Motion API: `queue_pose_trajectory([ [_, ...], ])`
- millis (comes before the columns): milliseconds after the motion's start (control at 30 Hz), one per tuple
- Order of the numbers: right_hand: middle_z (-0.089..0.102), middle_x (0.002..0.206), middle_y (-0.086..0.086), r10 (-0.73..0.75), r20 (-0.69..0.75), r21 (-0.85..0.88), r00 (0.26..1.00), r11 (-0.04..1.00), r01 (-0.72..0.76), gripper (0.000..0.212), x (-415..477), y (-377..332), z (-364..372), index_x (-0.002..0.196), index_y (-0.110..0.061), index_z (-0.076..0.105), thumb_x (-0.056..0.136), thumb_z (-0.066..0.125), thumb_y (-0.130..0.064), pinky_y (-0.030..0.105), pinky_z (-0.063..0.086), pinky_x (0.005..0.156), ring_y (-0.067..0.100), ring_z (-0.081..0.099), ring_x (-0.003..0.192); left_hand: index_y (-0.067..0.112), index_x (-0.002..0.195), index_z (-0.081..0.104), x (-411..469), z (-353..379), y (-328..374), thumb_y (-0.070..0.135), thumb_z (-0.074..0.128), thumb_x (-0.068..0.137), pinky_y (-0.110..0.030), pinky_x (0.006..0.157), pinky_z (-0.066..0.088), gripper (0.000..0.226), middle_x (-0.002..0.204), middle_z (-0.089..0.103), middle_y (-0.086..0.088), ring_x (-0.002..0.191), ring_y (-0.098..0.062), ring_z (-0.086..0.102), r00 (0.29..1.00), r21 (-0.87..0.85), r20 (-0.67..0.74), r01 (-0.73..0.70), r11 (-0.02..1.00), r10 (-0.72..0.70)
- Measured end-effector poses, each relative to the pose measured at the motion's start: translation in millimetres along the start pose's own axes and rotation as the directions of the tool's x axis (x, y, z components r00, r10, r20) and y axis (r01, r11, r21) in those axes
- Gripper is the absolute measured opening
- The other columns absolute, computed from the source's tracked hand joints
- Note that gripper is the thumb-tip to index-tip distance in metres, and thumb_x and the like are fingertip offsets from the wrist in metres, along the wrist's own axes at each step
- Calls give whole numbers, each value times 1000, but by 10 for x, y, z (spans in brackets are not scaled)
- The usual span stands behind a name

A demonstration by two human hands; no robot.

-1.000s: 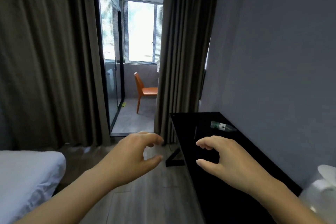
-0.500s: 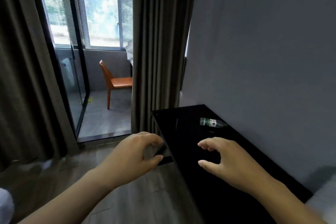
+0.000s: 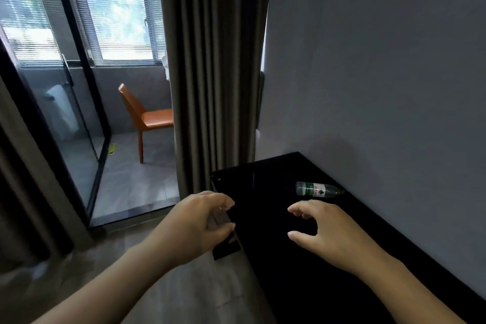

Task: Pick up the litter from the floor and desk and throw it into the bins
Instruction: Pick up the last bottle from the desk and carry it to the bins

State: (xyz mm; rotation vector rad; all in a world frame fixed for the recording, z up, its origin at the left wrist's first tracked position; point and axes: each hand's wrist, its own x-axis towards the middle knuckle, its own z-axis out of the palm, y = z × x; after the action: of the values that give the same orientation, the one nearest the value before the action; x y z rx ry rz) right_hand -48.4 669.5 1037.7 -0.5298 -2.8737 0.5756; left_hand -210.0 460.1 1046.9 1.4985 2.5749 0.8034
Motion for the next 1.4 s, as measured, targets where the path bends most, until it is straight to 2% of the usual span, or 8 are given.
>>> queue_pose_trajectory([
  [133,54,122,-23,53,25,6,998,999,-53,48,473,177,65,128,-38,52,83,64,-47,14,41,94,-7,49,112,32,119,60,510,81,-297,42,66,82,-18,89,48,38,108,58,21,97,3,57,998,-3,55,-23,1000,23],
  [233,55,122,-23,110,14,11,994,994,-110,48,815,308,151,128,-37,53,82,65,-46,15,41,95,-7,49,113,32,118,60,931,130,-557,40,65,83,-8,80,43,37,108,56,22,90,7,54,995,-1,81,-62,998,62],
  [333,54,122,-23,185,4,25,983,982,-185,48,1130,409,261,128,-37,53,82,66,-46,15,40,94,-7,48,113,33,119,59,1336,171,-811,41,65,84,-5,75,41,36,108,55,24,84,11,52,987,-28,117,-107,994,109],
  [500,54,120,-23,323,-8,48,946,945,-322,48,1669,535,379,127,-37,53,81,67,-45,15,39,92,-7,48,110,32,124,57,2032,151,-1240,40,65,84,-17,93,47,41,114,57,20,103,6,54,972,-77,160,-161,984,171],
  [867,53,119,-18,559,73,73,826,823,-564,51,2383,1031,747,127,-36,53,80,68,-46,17,43,92,-3,50,109,32,122,57,3219,549,-1828,40,65,85,-20,93,46,39,110,55,20,100,6,54,889,-173,338,-262,949,307],
  [1100,53,130,-5,638,99,31,763,765,-644,57,3039,1943,1002,132,-24,52,80,72,-36,19,39,100,9,51,118,33,123,55,4076,999,-2002,41,63,86,-20,94,47,39,113,54,20,101,5,53,850,-175,428,-255,951,307],
  [1267,56,125,7,673,137,-44,726,737,-675,54,3509,2780,1170,130,-17,52,80,71,-25,24,43,95,20,55,113,33,124,54,4716,1375,-2006,42,62,87,-16,94,45,39,113,52,22,101,7,52,817,-135,508,-239,962,274],
  [1400,56,120,8,680,154,-90,717,733,-675,50,3774,3389,1411,124,-13,53,77,67,-19,28,43,96,23,54,111,32,122,56,5140,1714,-2002,41,63,86,-15,91,46,37,111,53,21,98,7,52,792,-129,555,-220,967,254],
])
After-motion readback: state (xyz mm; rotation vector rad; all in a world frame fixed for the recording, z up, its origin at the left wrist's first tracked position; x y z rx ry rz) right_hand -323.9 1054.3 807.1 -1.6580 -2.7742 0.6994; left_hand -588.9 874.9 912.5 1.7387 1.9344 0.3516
